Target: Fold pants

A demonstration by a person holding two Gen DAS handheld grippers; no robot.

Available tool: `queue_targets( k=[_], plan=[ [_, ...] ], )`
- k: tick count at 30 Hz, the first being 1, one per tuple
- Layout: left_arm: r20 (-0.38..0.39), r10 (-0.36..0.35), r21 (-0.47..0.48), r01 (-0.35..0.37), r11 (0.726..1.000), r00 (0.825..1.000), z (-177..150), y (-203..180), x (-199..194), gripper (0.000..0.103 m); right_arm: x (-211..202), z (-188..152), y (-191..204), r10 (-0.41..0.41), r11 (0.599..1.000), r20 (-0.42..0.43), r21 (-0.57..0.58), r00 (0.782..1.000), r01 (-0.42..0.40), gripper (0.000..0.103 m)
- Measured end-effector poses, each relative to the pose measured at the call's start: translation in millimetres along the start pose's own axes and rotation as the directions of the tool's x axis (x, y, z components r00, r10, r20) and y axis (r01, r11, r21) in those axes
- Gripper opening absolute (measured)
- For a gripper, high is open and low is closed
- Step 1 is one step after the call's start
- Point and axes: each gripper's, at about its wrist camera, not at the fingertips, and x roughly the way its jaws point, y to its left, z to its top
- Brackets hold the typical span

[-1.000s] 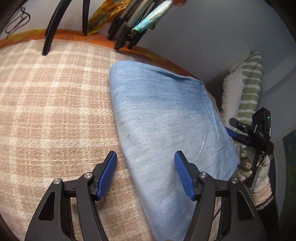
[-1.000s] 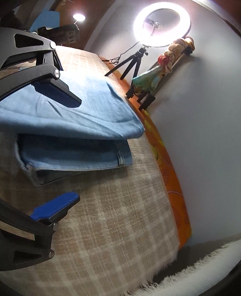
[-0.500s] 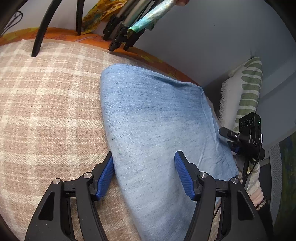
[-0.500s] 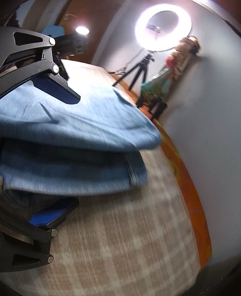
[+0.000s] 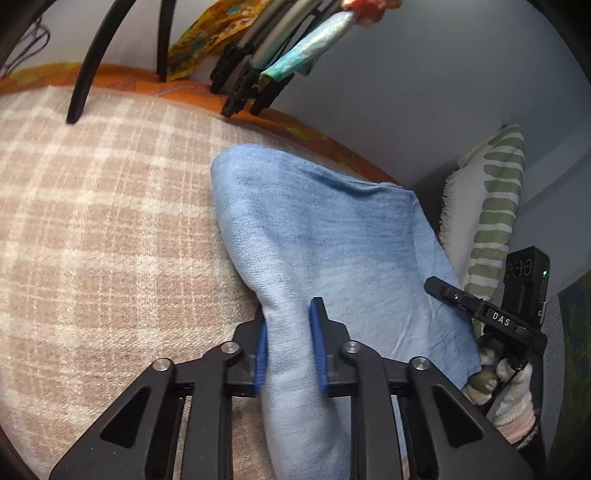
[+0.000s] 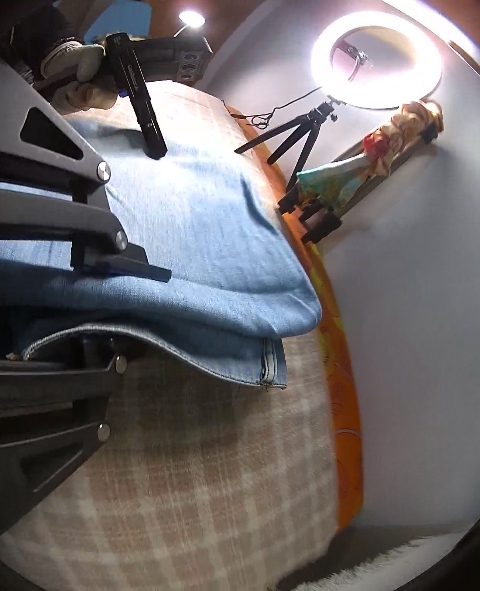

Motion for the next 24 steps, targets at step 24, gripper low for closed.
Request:
queue_targets(
  k=[24],
  plan=[
    [0.121,-0.011,0.306,-0.027,0.952,0.993,65.6,-94.1,12.4,0.009,-76.7,37.7,6.8,-0.205,0.968,0.251,-0.09,0.946,0.234,0.014]
  ],
)
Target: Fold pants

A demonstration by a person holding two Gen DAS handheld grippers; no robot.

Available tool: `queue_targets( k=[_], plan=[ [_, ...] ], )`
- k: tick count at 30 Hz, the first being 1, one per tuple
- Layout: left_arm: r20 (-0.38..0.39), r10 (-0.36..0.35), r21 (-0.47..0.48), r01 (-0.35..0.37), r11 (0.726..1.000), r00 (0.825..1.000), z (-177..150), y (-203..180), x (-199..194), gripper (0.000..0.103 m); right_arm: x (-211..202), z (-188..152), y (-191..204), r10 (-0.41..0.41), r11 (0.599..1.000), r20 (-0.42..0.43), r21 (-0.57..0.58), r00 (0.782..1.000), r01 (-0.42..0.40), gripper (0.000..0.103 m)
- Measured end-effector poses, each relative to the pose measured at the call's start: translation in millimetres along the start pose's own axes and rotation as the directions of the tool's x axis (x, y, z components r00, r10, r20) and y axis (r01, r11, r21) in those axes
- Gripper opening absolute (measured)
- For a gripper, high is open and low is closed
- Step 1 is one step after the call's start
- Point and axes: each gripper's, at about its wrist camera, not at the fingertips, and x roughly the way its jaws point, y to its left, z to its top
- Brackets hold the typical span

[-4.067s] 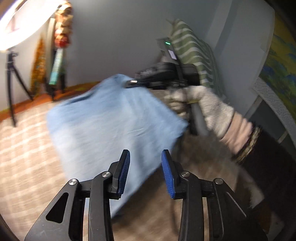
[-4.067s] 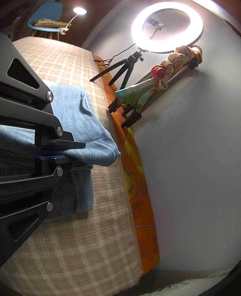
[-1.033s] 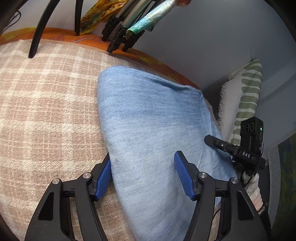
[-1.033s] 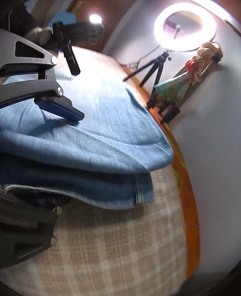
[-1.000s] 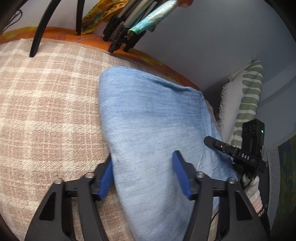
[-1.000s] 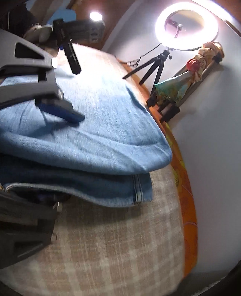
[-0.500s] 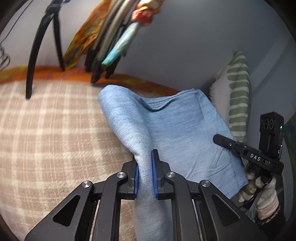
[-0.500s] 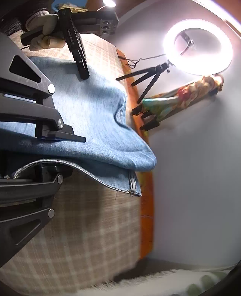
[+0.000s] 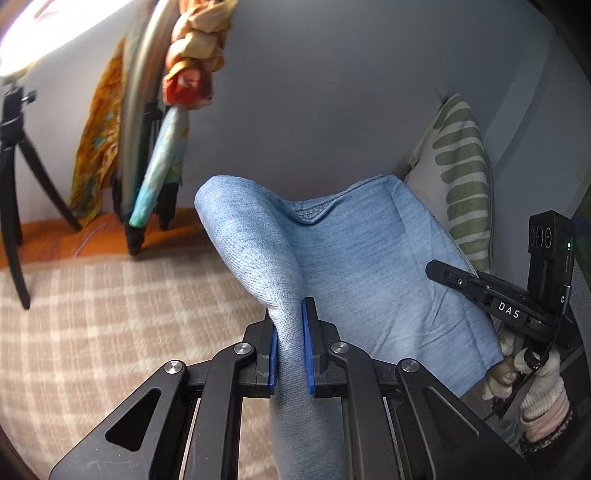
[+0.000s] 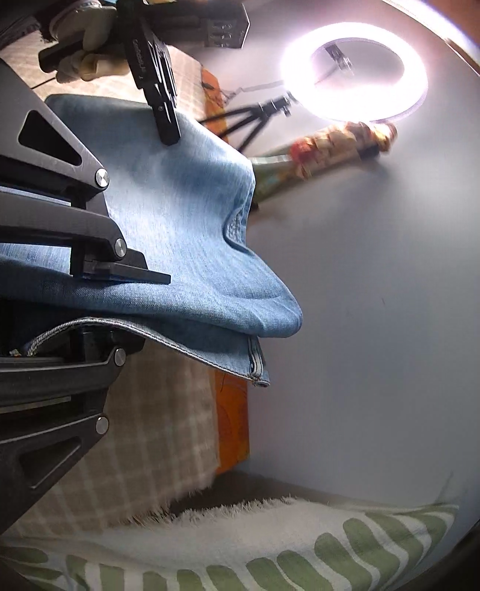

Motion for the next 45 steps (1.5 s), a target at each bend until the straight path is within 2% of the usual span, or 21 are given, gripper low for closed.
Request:
queue_targets(
  k=[7,12,14,16,19,22,24,27,29,30,32,35,45],
  plan=[
    [-0.054,0.061,0.046,-0.058,0.997,0.997,0.6,-7.7,43.3,0.009,42.8,2.1,-26.0,-0.048,0.997,-0.052,0.052,0.997,0.051,0.014],
    [-0.072,0.086,0.062,-0.081,0.995,0.994,-3.9,-10.6,55.6,0.01,56.0,-6.6,-35.5,-0.06,0.994,-0.077,0.081,0.995,0.066,0.015],
    [-0.082,0.096,0.072,-0.09,0.993,0.992,-2.8,-12.5,57.1,0.011,56.6,-7.6,-39.0,-0.067,0.993,-0.089,0.089,0.994,0.075,0.019],
    [-0.096,0.12,0.079,-0.112,0.991,0.988,-2.2,-13.8,57.7,0.013,54.1,-6.3,-38.7,-0.118,0.989,-0.086,0.08,0.989,0.125,0.034],
    [-0.101,0.135,0.078,-0.127,0.989,0.986,-2.1,-14.9,57.4,0.017,46.8,-2.5,-44.1,-0.134,0.984,-0.08,0.111,0.988,0.142,0.044],
    [-0.101,0.14,0.084,-0.131,0.988,0.985,-6.8,-9.2,48.0,0.019,37.2,-2.2,-42.6,-0.152,0.981,-0.069,0.109,0.986,0.159,0.053],
    [-0.09,0.154,0.087,-0.147,0.985,0.984,-8.8,-8.7,41.1,0.024,30.3,-3.6,-41.3,-0.15,0.981,-0.057,0.115,0.987,0.155,0.055],
    [-0.06,0.152,0.093,-0.146,0.985,0.986,-10.2,-11.1,25.5,0.04,20.3,-3.8,-35.3,-0.152,0.981,-0.051,0.113,0.987,0.157,0.058],
    [-0.038,0.16,0.103,-0.155,0.982,0.986,-11.0,-14.5,15.5,0.062,14.9,-3.5,-28.2,-0.163,0.98,-0.046,0.105,0.986,0.167,0.065],
    [-0.026,0.167,0.11,-0.163,0.98,0.986,-12.2,-16.6,9.5,0.065,11.3,-3.9,-24.1,-0.162,0.981,-0.042,0.103,0.986,0.166,0.069],
    [-0.009,0.168,0.126,-0.166,0.978,0.986,-15.1,-21.2,-4.5,0.065,2.4,-4.8,-14.4,-0.161,0.982,-0.034,0.096,0.986,0.164,0.072],
    [-0.003,0.16,0.134,-0.158,0.978,0.987,-17.7,-24.7,-19.2,0.069,-12.2,-7.8,4.5,-0.179,0.981,-0.014,0.071,0.984,0.179,0.083],
    [0.057,0.153,0.143,-0.159,0.977,0.987,-42.0,-32.9,-96.4,0.073,-57.0,-25.9,64.4,-0.195,0.979,0.012,0.057,0.981,0.194,0.097]
  ],
)
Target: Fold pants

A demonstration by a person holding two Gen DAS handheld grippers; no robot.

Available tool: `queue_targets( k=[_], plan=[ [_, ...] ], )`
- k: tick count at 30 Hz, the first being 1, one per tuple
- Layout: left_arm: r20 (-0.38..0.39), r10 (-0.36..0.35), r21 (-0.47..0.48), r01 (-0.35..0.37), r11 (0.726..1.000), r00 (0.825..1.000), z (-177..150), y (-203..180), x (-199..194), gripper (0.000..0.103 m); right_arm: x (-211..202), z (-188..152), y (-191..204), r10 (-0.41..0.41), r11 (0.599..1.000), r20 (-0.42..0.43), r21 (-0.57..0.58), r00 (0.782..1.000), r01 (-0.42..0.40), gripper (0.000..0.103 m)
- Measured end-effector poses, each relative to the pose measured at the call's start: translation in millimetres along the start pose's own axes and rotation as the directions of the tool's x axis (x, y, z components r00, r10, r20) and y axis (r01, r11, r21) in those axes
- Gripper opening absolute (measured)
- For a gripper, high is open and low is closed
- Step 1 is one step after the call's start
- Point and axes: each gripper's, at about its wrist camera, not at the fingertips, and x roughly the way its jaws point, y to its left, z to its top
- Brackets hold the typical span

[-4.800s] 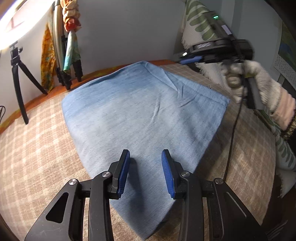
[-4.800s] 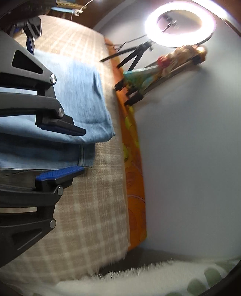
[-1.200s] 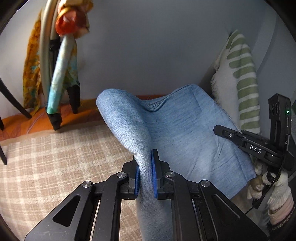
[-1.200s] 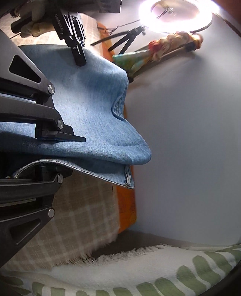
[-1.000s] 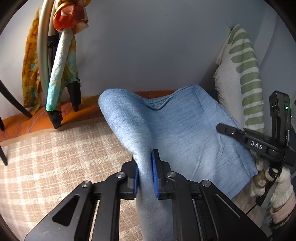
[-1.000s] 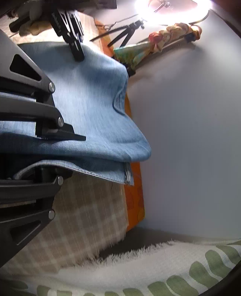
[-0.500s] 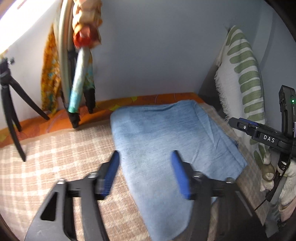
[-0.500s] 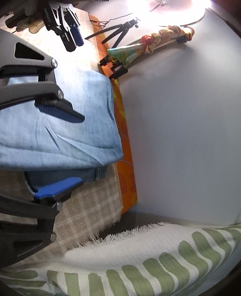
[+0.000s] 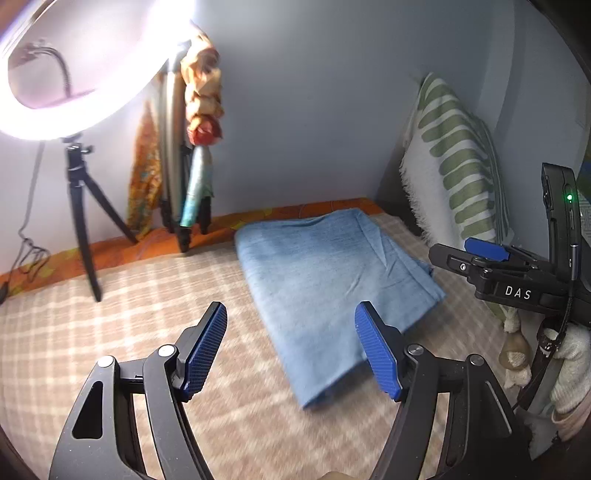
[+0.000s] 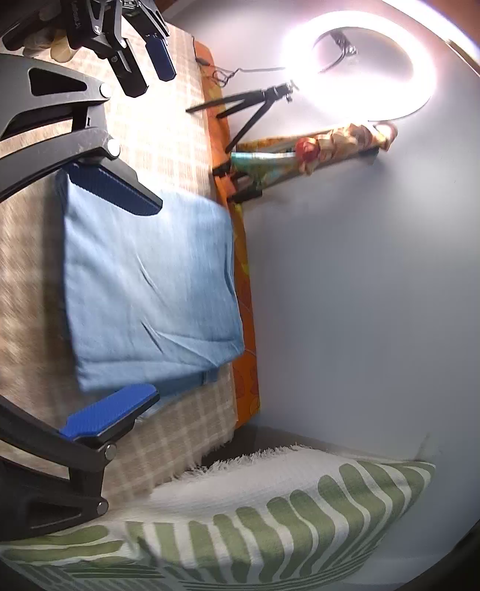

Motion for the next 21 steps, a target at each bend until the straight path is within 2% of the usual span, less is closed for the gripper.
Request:
queue_targets(
  k=[4,13,21],
  plan=[
    [0.034,0.016,-0.006,-0.016,1.0,0.999,-11.0,6.2,-31.4,0.079,-35.1,-16.2,23.3,-0.002,1.0,0.049,0.007,0.999,0.002,0.102],
    [0.08,0.02,-0.032,-0.017,0.999,0.997,-45.9,22.1,-102.6,0.081,-94.1,-59.9,83.5,-0.06,0.996,0.073,-0.058,0.996,0.064,0.103],
    [0.111,0.048,0.055,-0.054,0.997,0.993,-86.5,18.0,-141.0,0.081,-126.1,-105.2,124.0,-0.096,0.99,0.09,-0.093,0.991,0.104,0.103]
  ],
)
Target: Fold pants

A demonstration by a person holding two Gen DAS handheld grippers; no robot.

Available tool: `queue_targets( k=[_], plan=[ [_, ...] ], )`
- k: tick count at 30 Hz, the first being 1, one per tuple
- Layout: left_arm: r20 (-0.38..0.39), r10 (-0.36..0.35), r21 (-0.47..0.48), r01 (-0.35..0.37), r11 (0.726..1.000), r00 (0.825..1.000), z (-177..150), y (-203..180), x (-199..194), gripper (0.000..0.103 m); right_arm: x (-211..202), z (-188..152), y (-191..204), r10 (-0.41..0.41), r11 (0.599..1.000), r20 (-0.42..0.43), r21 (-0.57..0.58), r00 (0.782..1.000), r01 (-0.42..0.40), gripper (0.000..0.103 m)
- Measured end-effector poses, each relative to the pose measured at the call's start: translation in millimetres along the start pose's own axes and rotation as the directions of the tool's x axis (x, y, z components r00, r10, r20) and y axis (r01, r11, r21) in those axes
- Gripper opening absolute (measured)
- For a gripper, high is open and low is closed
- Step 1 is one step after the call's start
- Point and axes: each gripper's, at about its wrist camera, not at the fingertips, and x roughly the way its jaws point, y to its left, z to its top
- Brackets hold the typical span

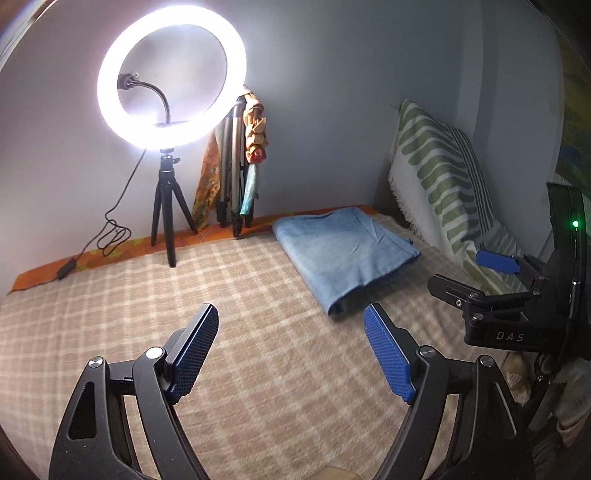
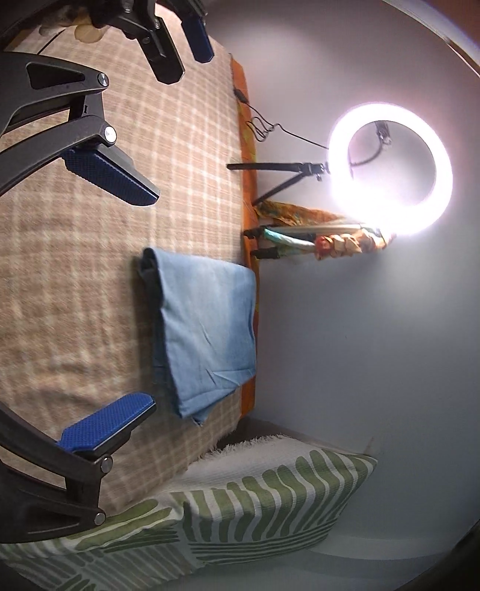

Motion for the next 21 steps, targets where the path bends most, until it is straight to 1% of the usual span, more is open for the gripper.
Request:
queue_targets(
  k=[6,9,11,15,18,21],
  plan=[
    [-0.021,-0.014,0.021,0.014,1.0,1.0,-20.5,-0.6,-9.7,0.081,-7.9,-17.6,15.4,-0.003,1.0,-0.001,-0.003,1.0,0.003,0.103],
    [-0.018,-0.006,0.018,0.006,1.0,1.0,-26.0,0.7,-12.9,0.081,-10.1,-23.3,17.9,-0.007,1.0,0.008,0.011,1.0,0.007,0.103],
    [-0.015,0.002,0.027,-0.001,1.0,1.0,-27.6,-0.6,-14.7,0.081,-9.8,-25.2,20.8,-0.014,1.0,0.016,-0.002,1.0,0.014,0.103],
    [-0.016,0.0,0.039,0.001,0.999,1.0,-31.0,0.1,-10.6,0.081,-5.8,-27.1,23.4,-0.014,1.0,0.025,-0.003,1.0,0.014,0.103],
    [-0.045,-0.005,0.042,0.006,0.999,0.999,-35.9,0.6,-3.2,0.081,-0.6,-28.1,23.4,-0.026,1.0,0.029,0.0,0.999,0.026,0.103],
    [-0.053,0.017,0.061,-0.014,0.998,0.998,-39.9,0.6,0.8,0.081,2.6,-28.7,21.9,-0.033,0.999,0.036,-0.003,0.999,0.033,0.103]
  ],
)
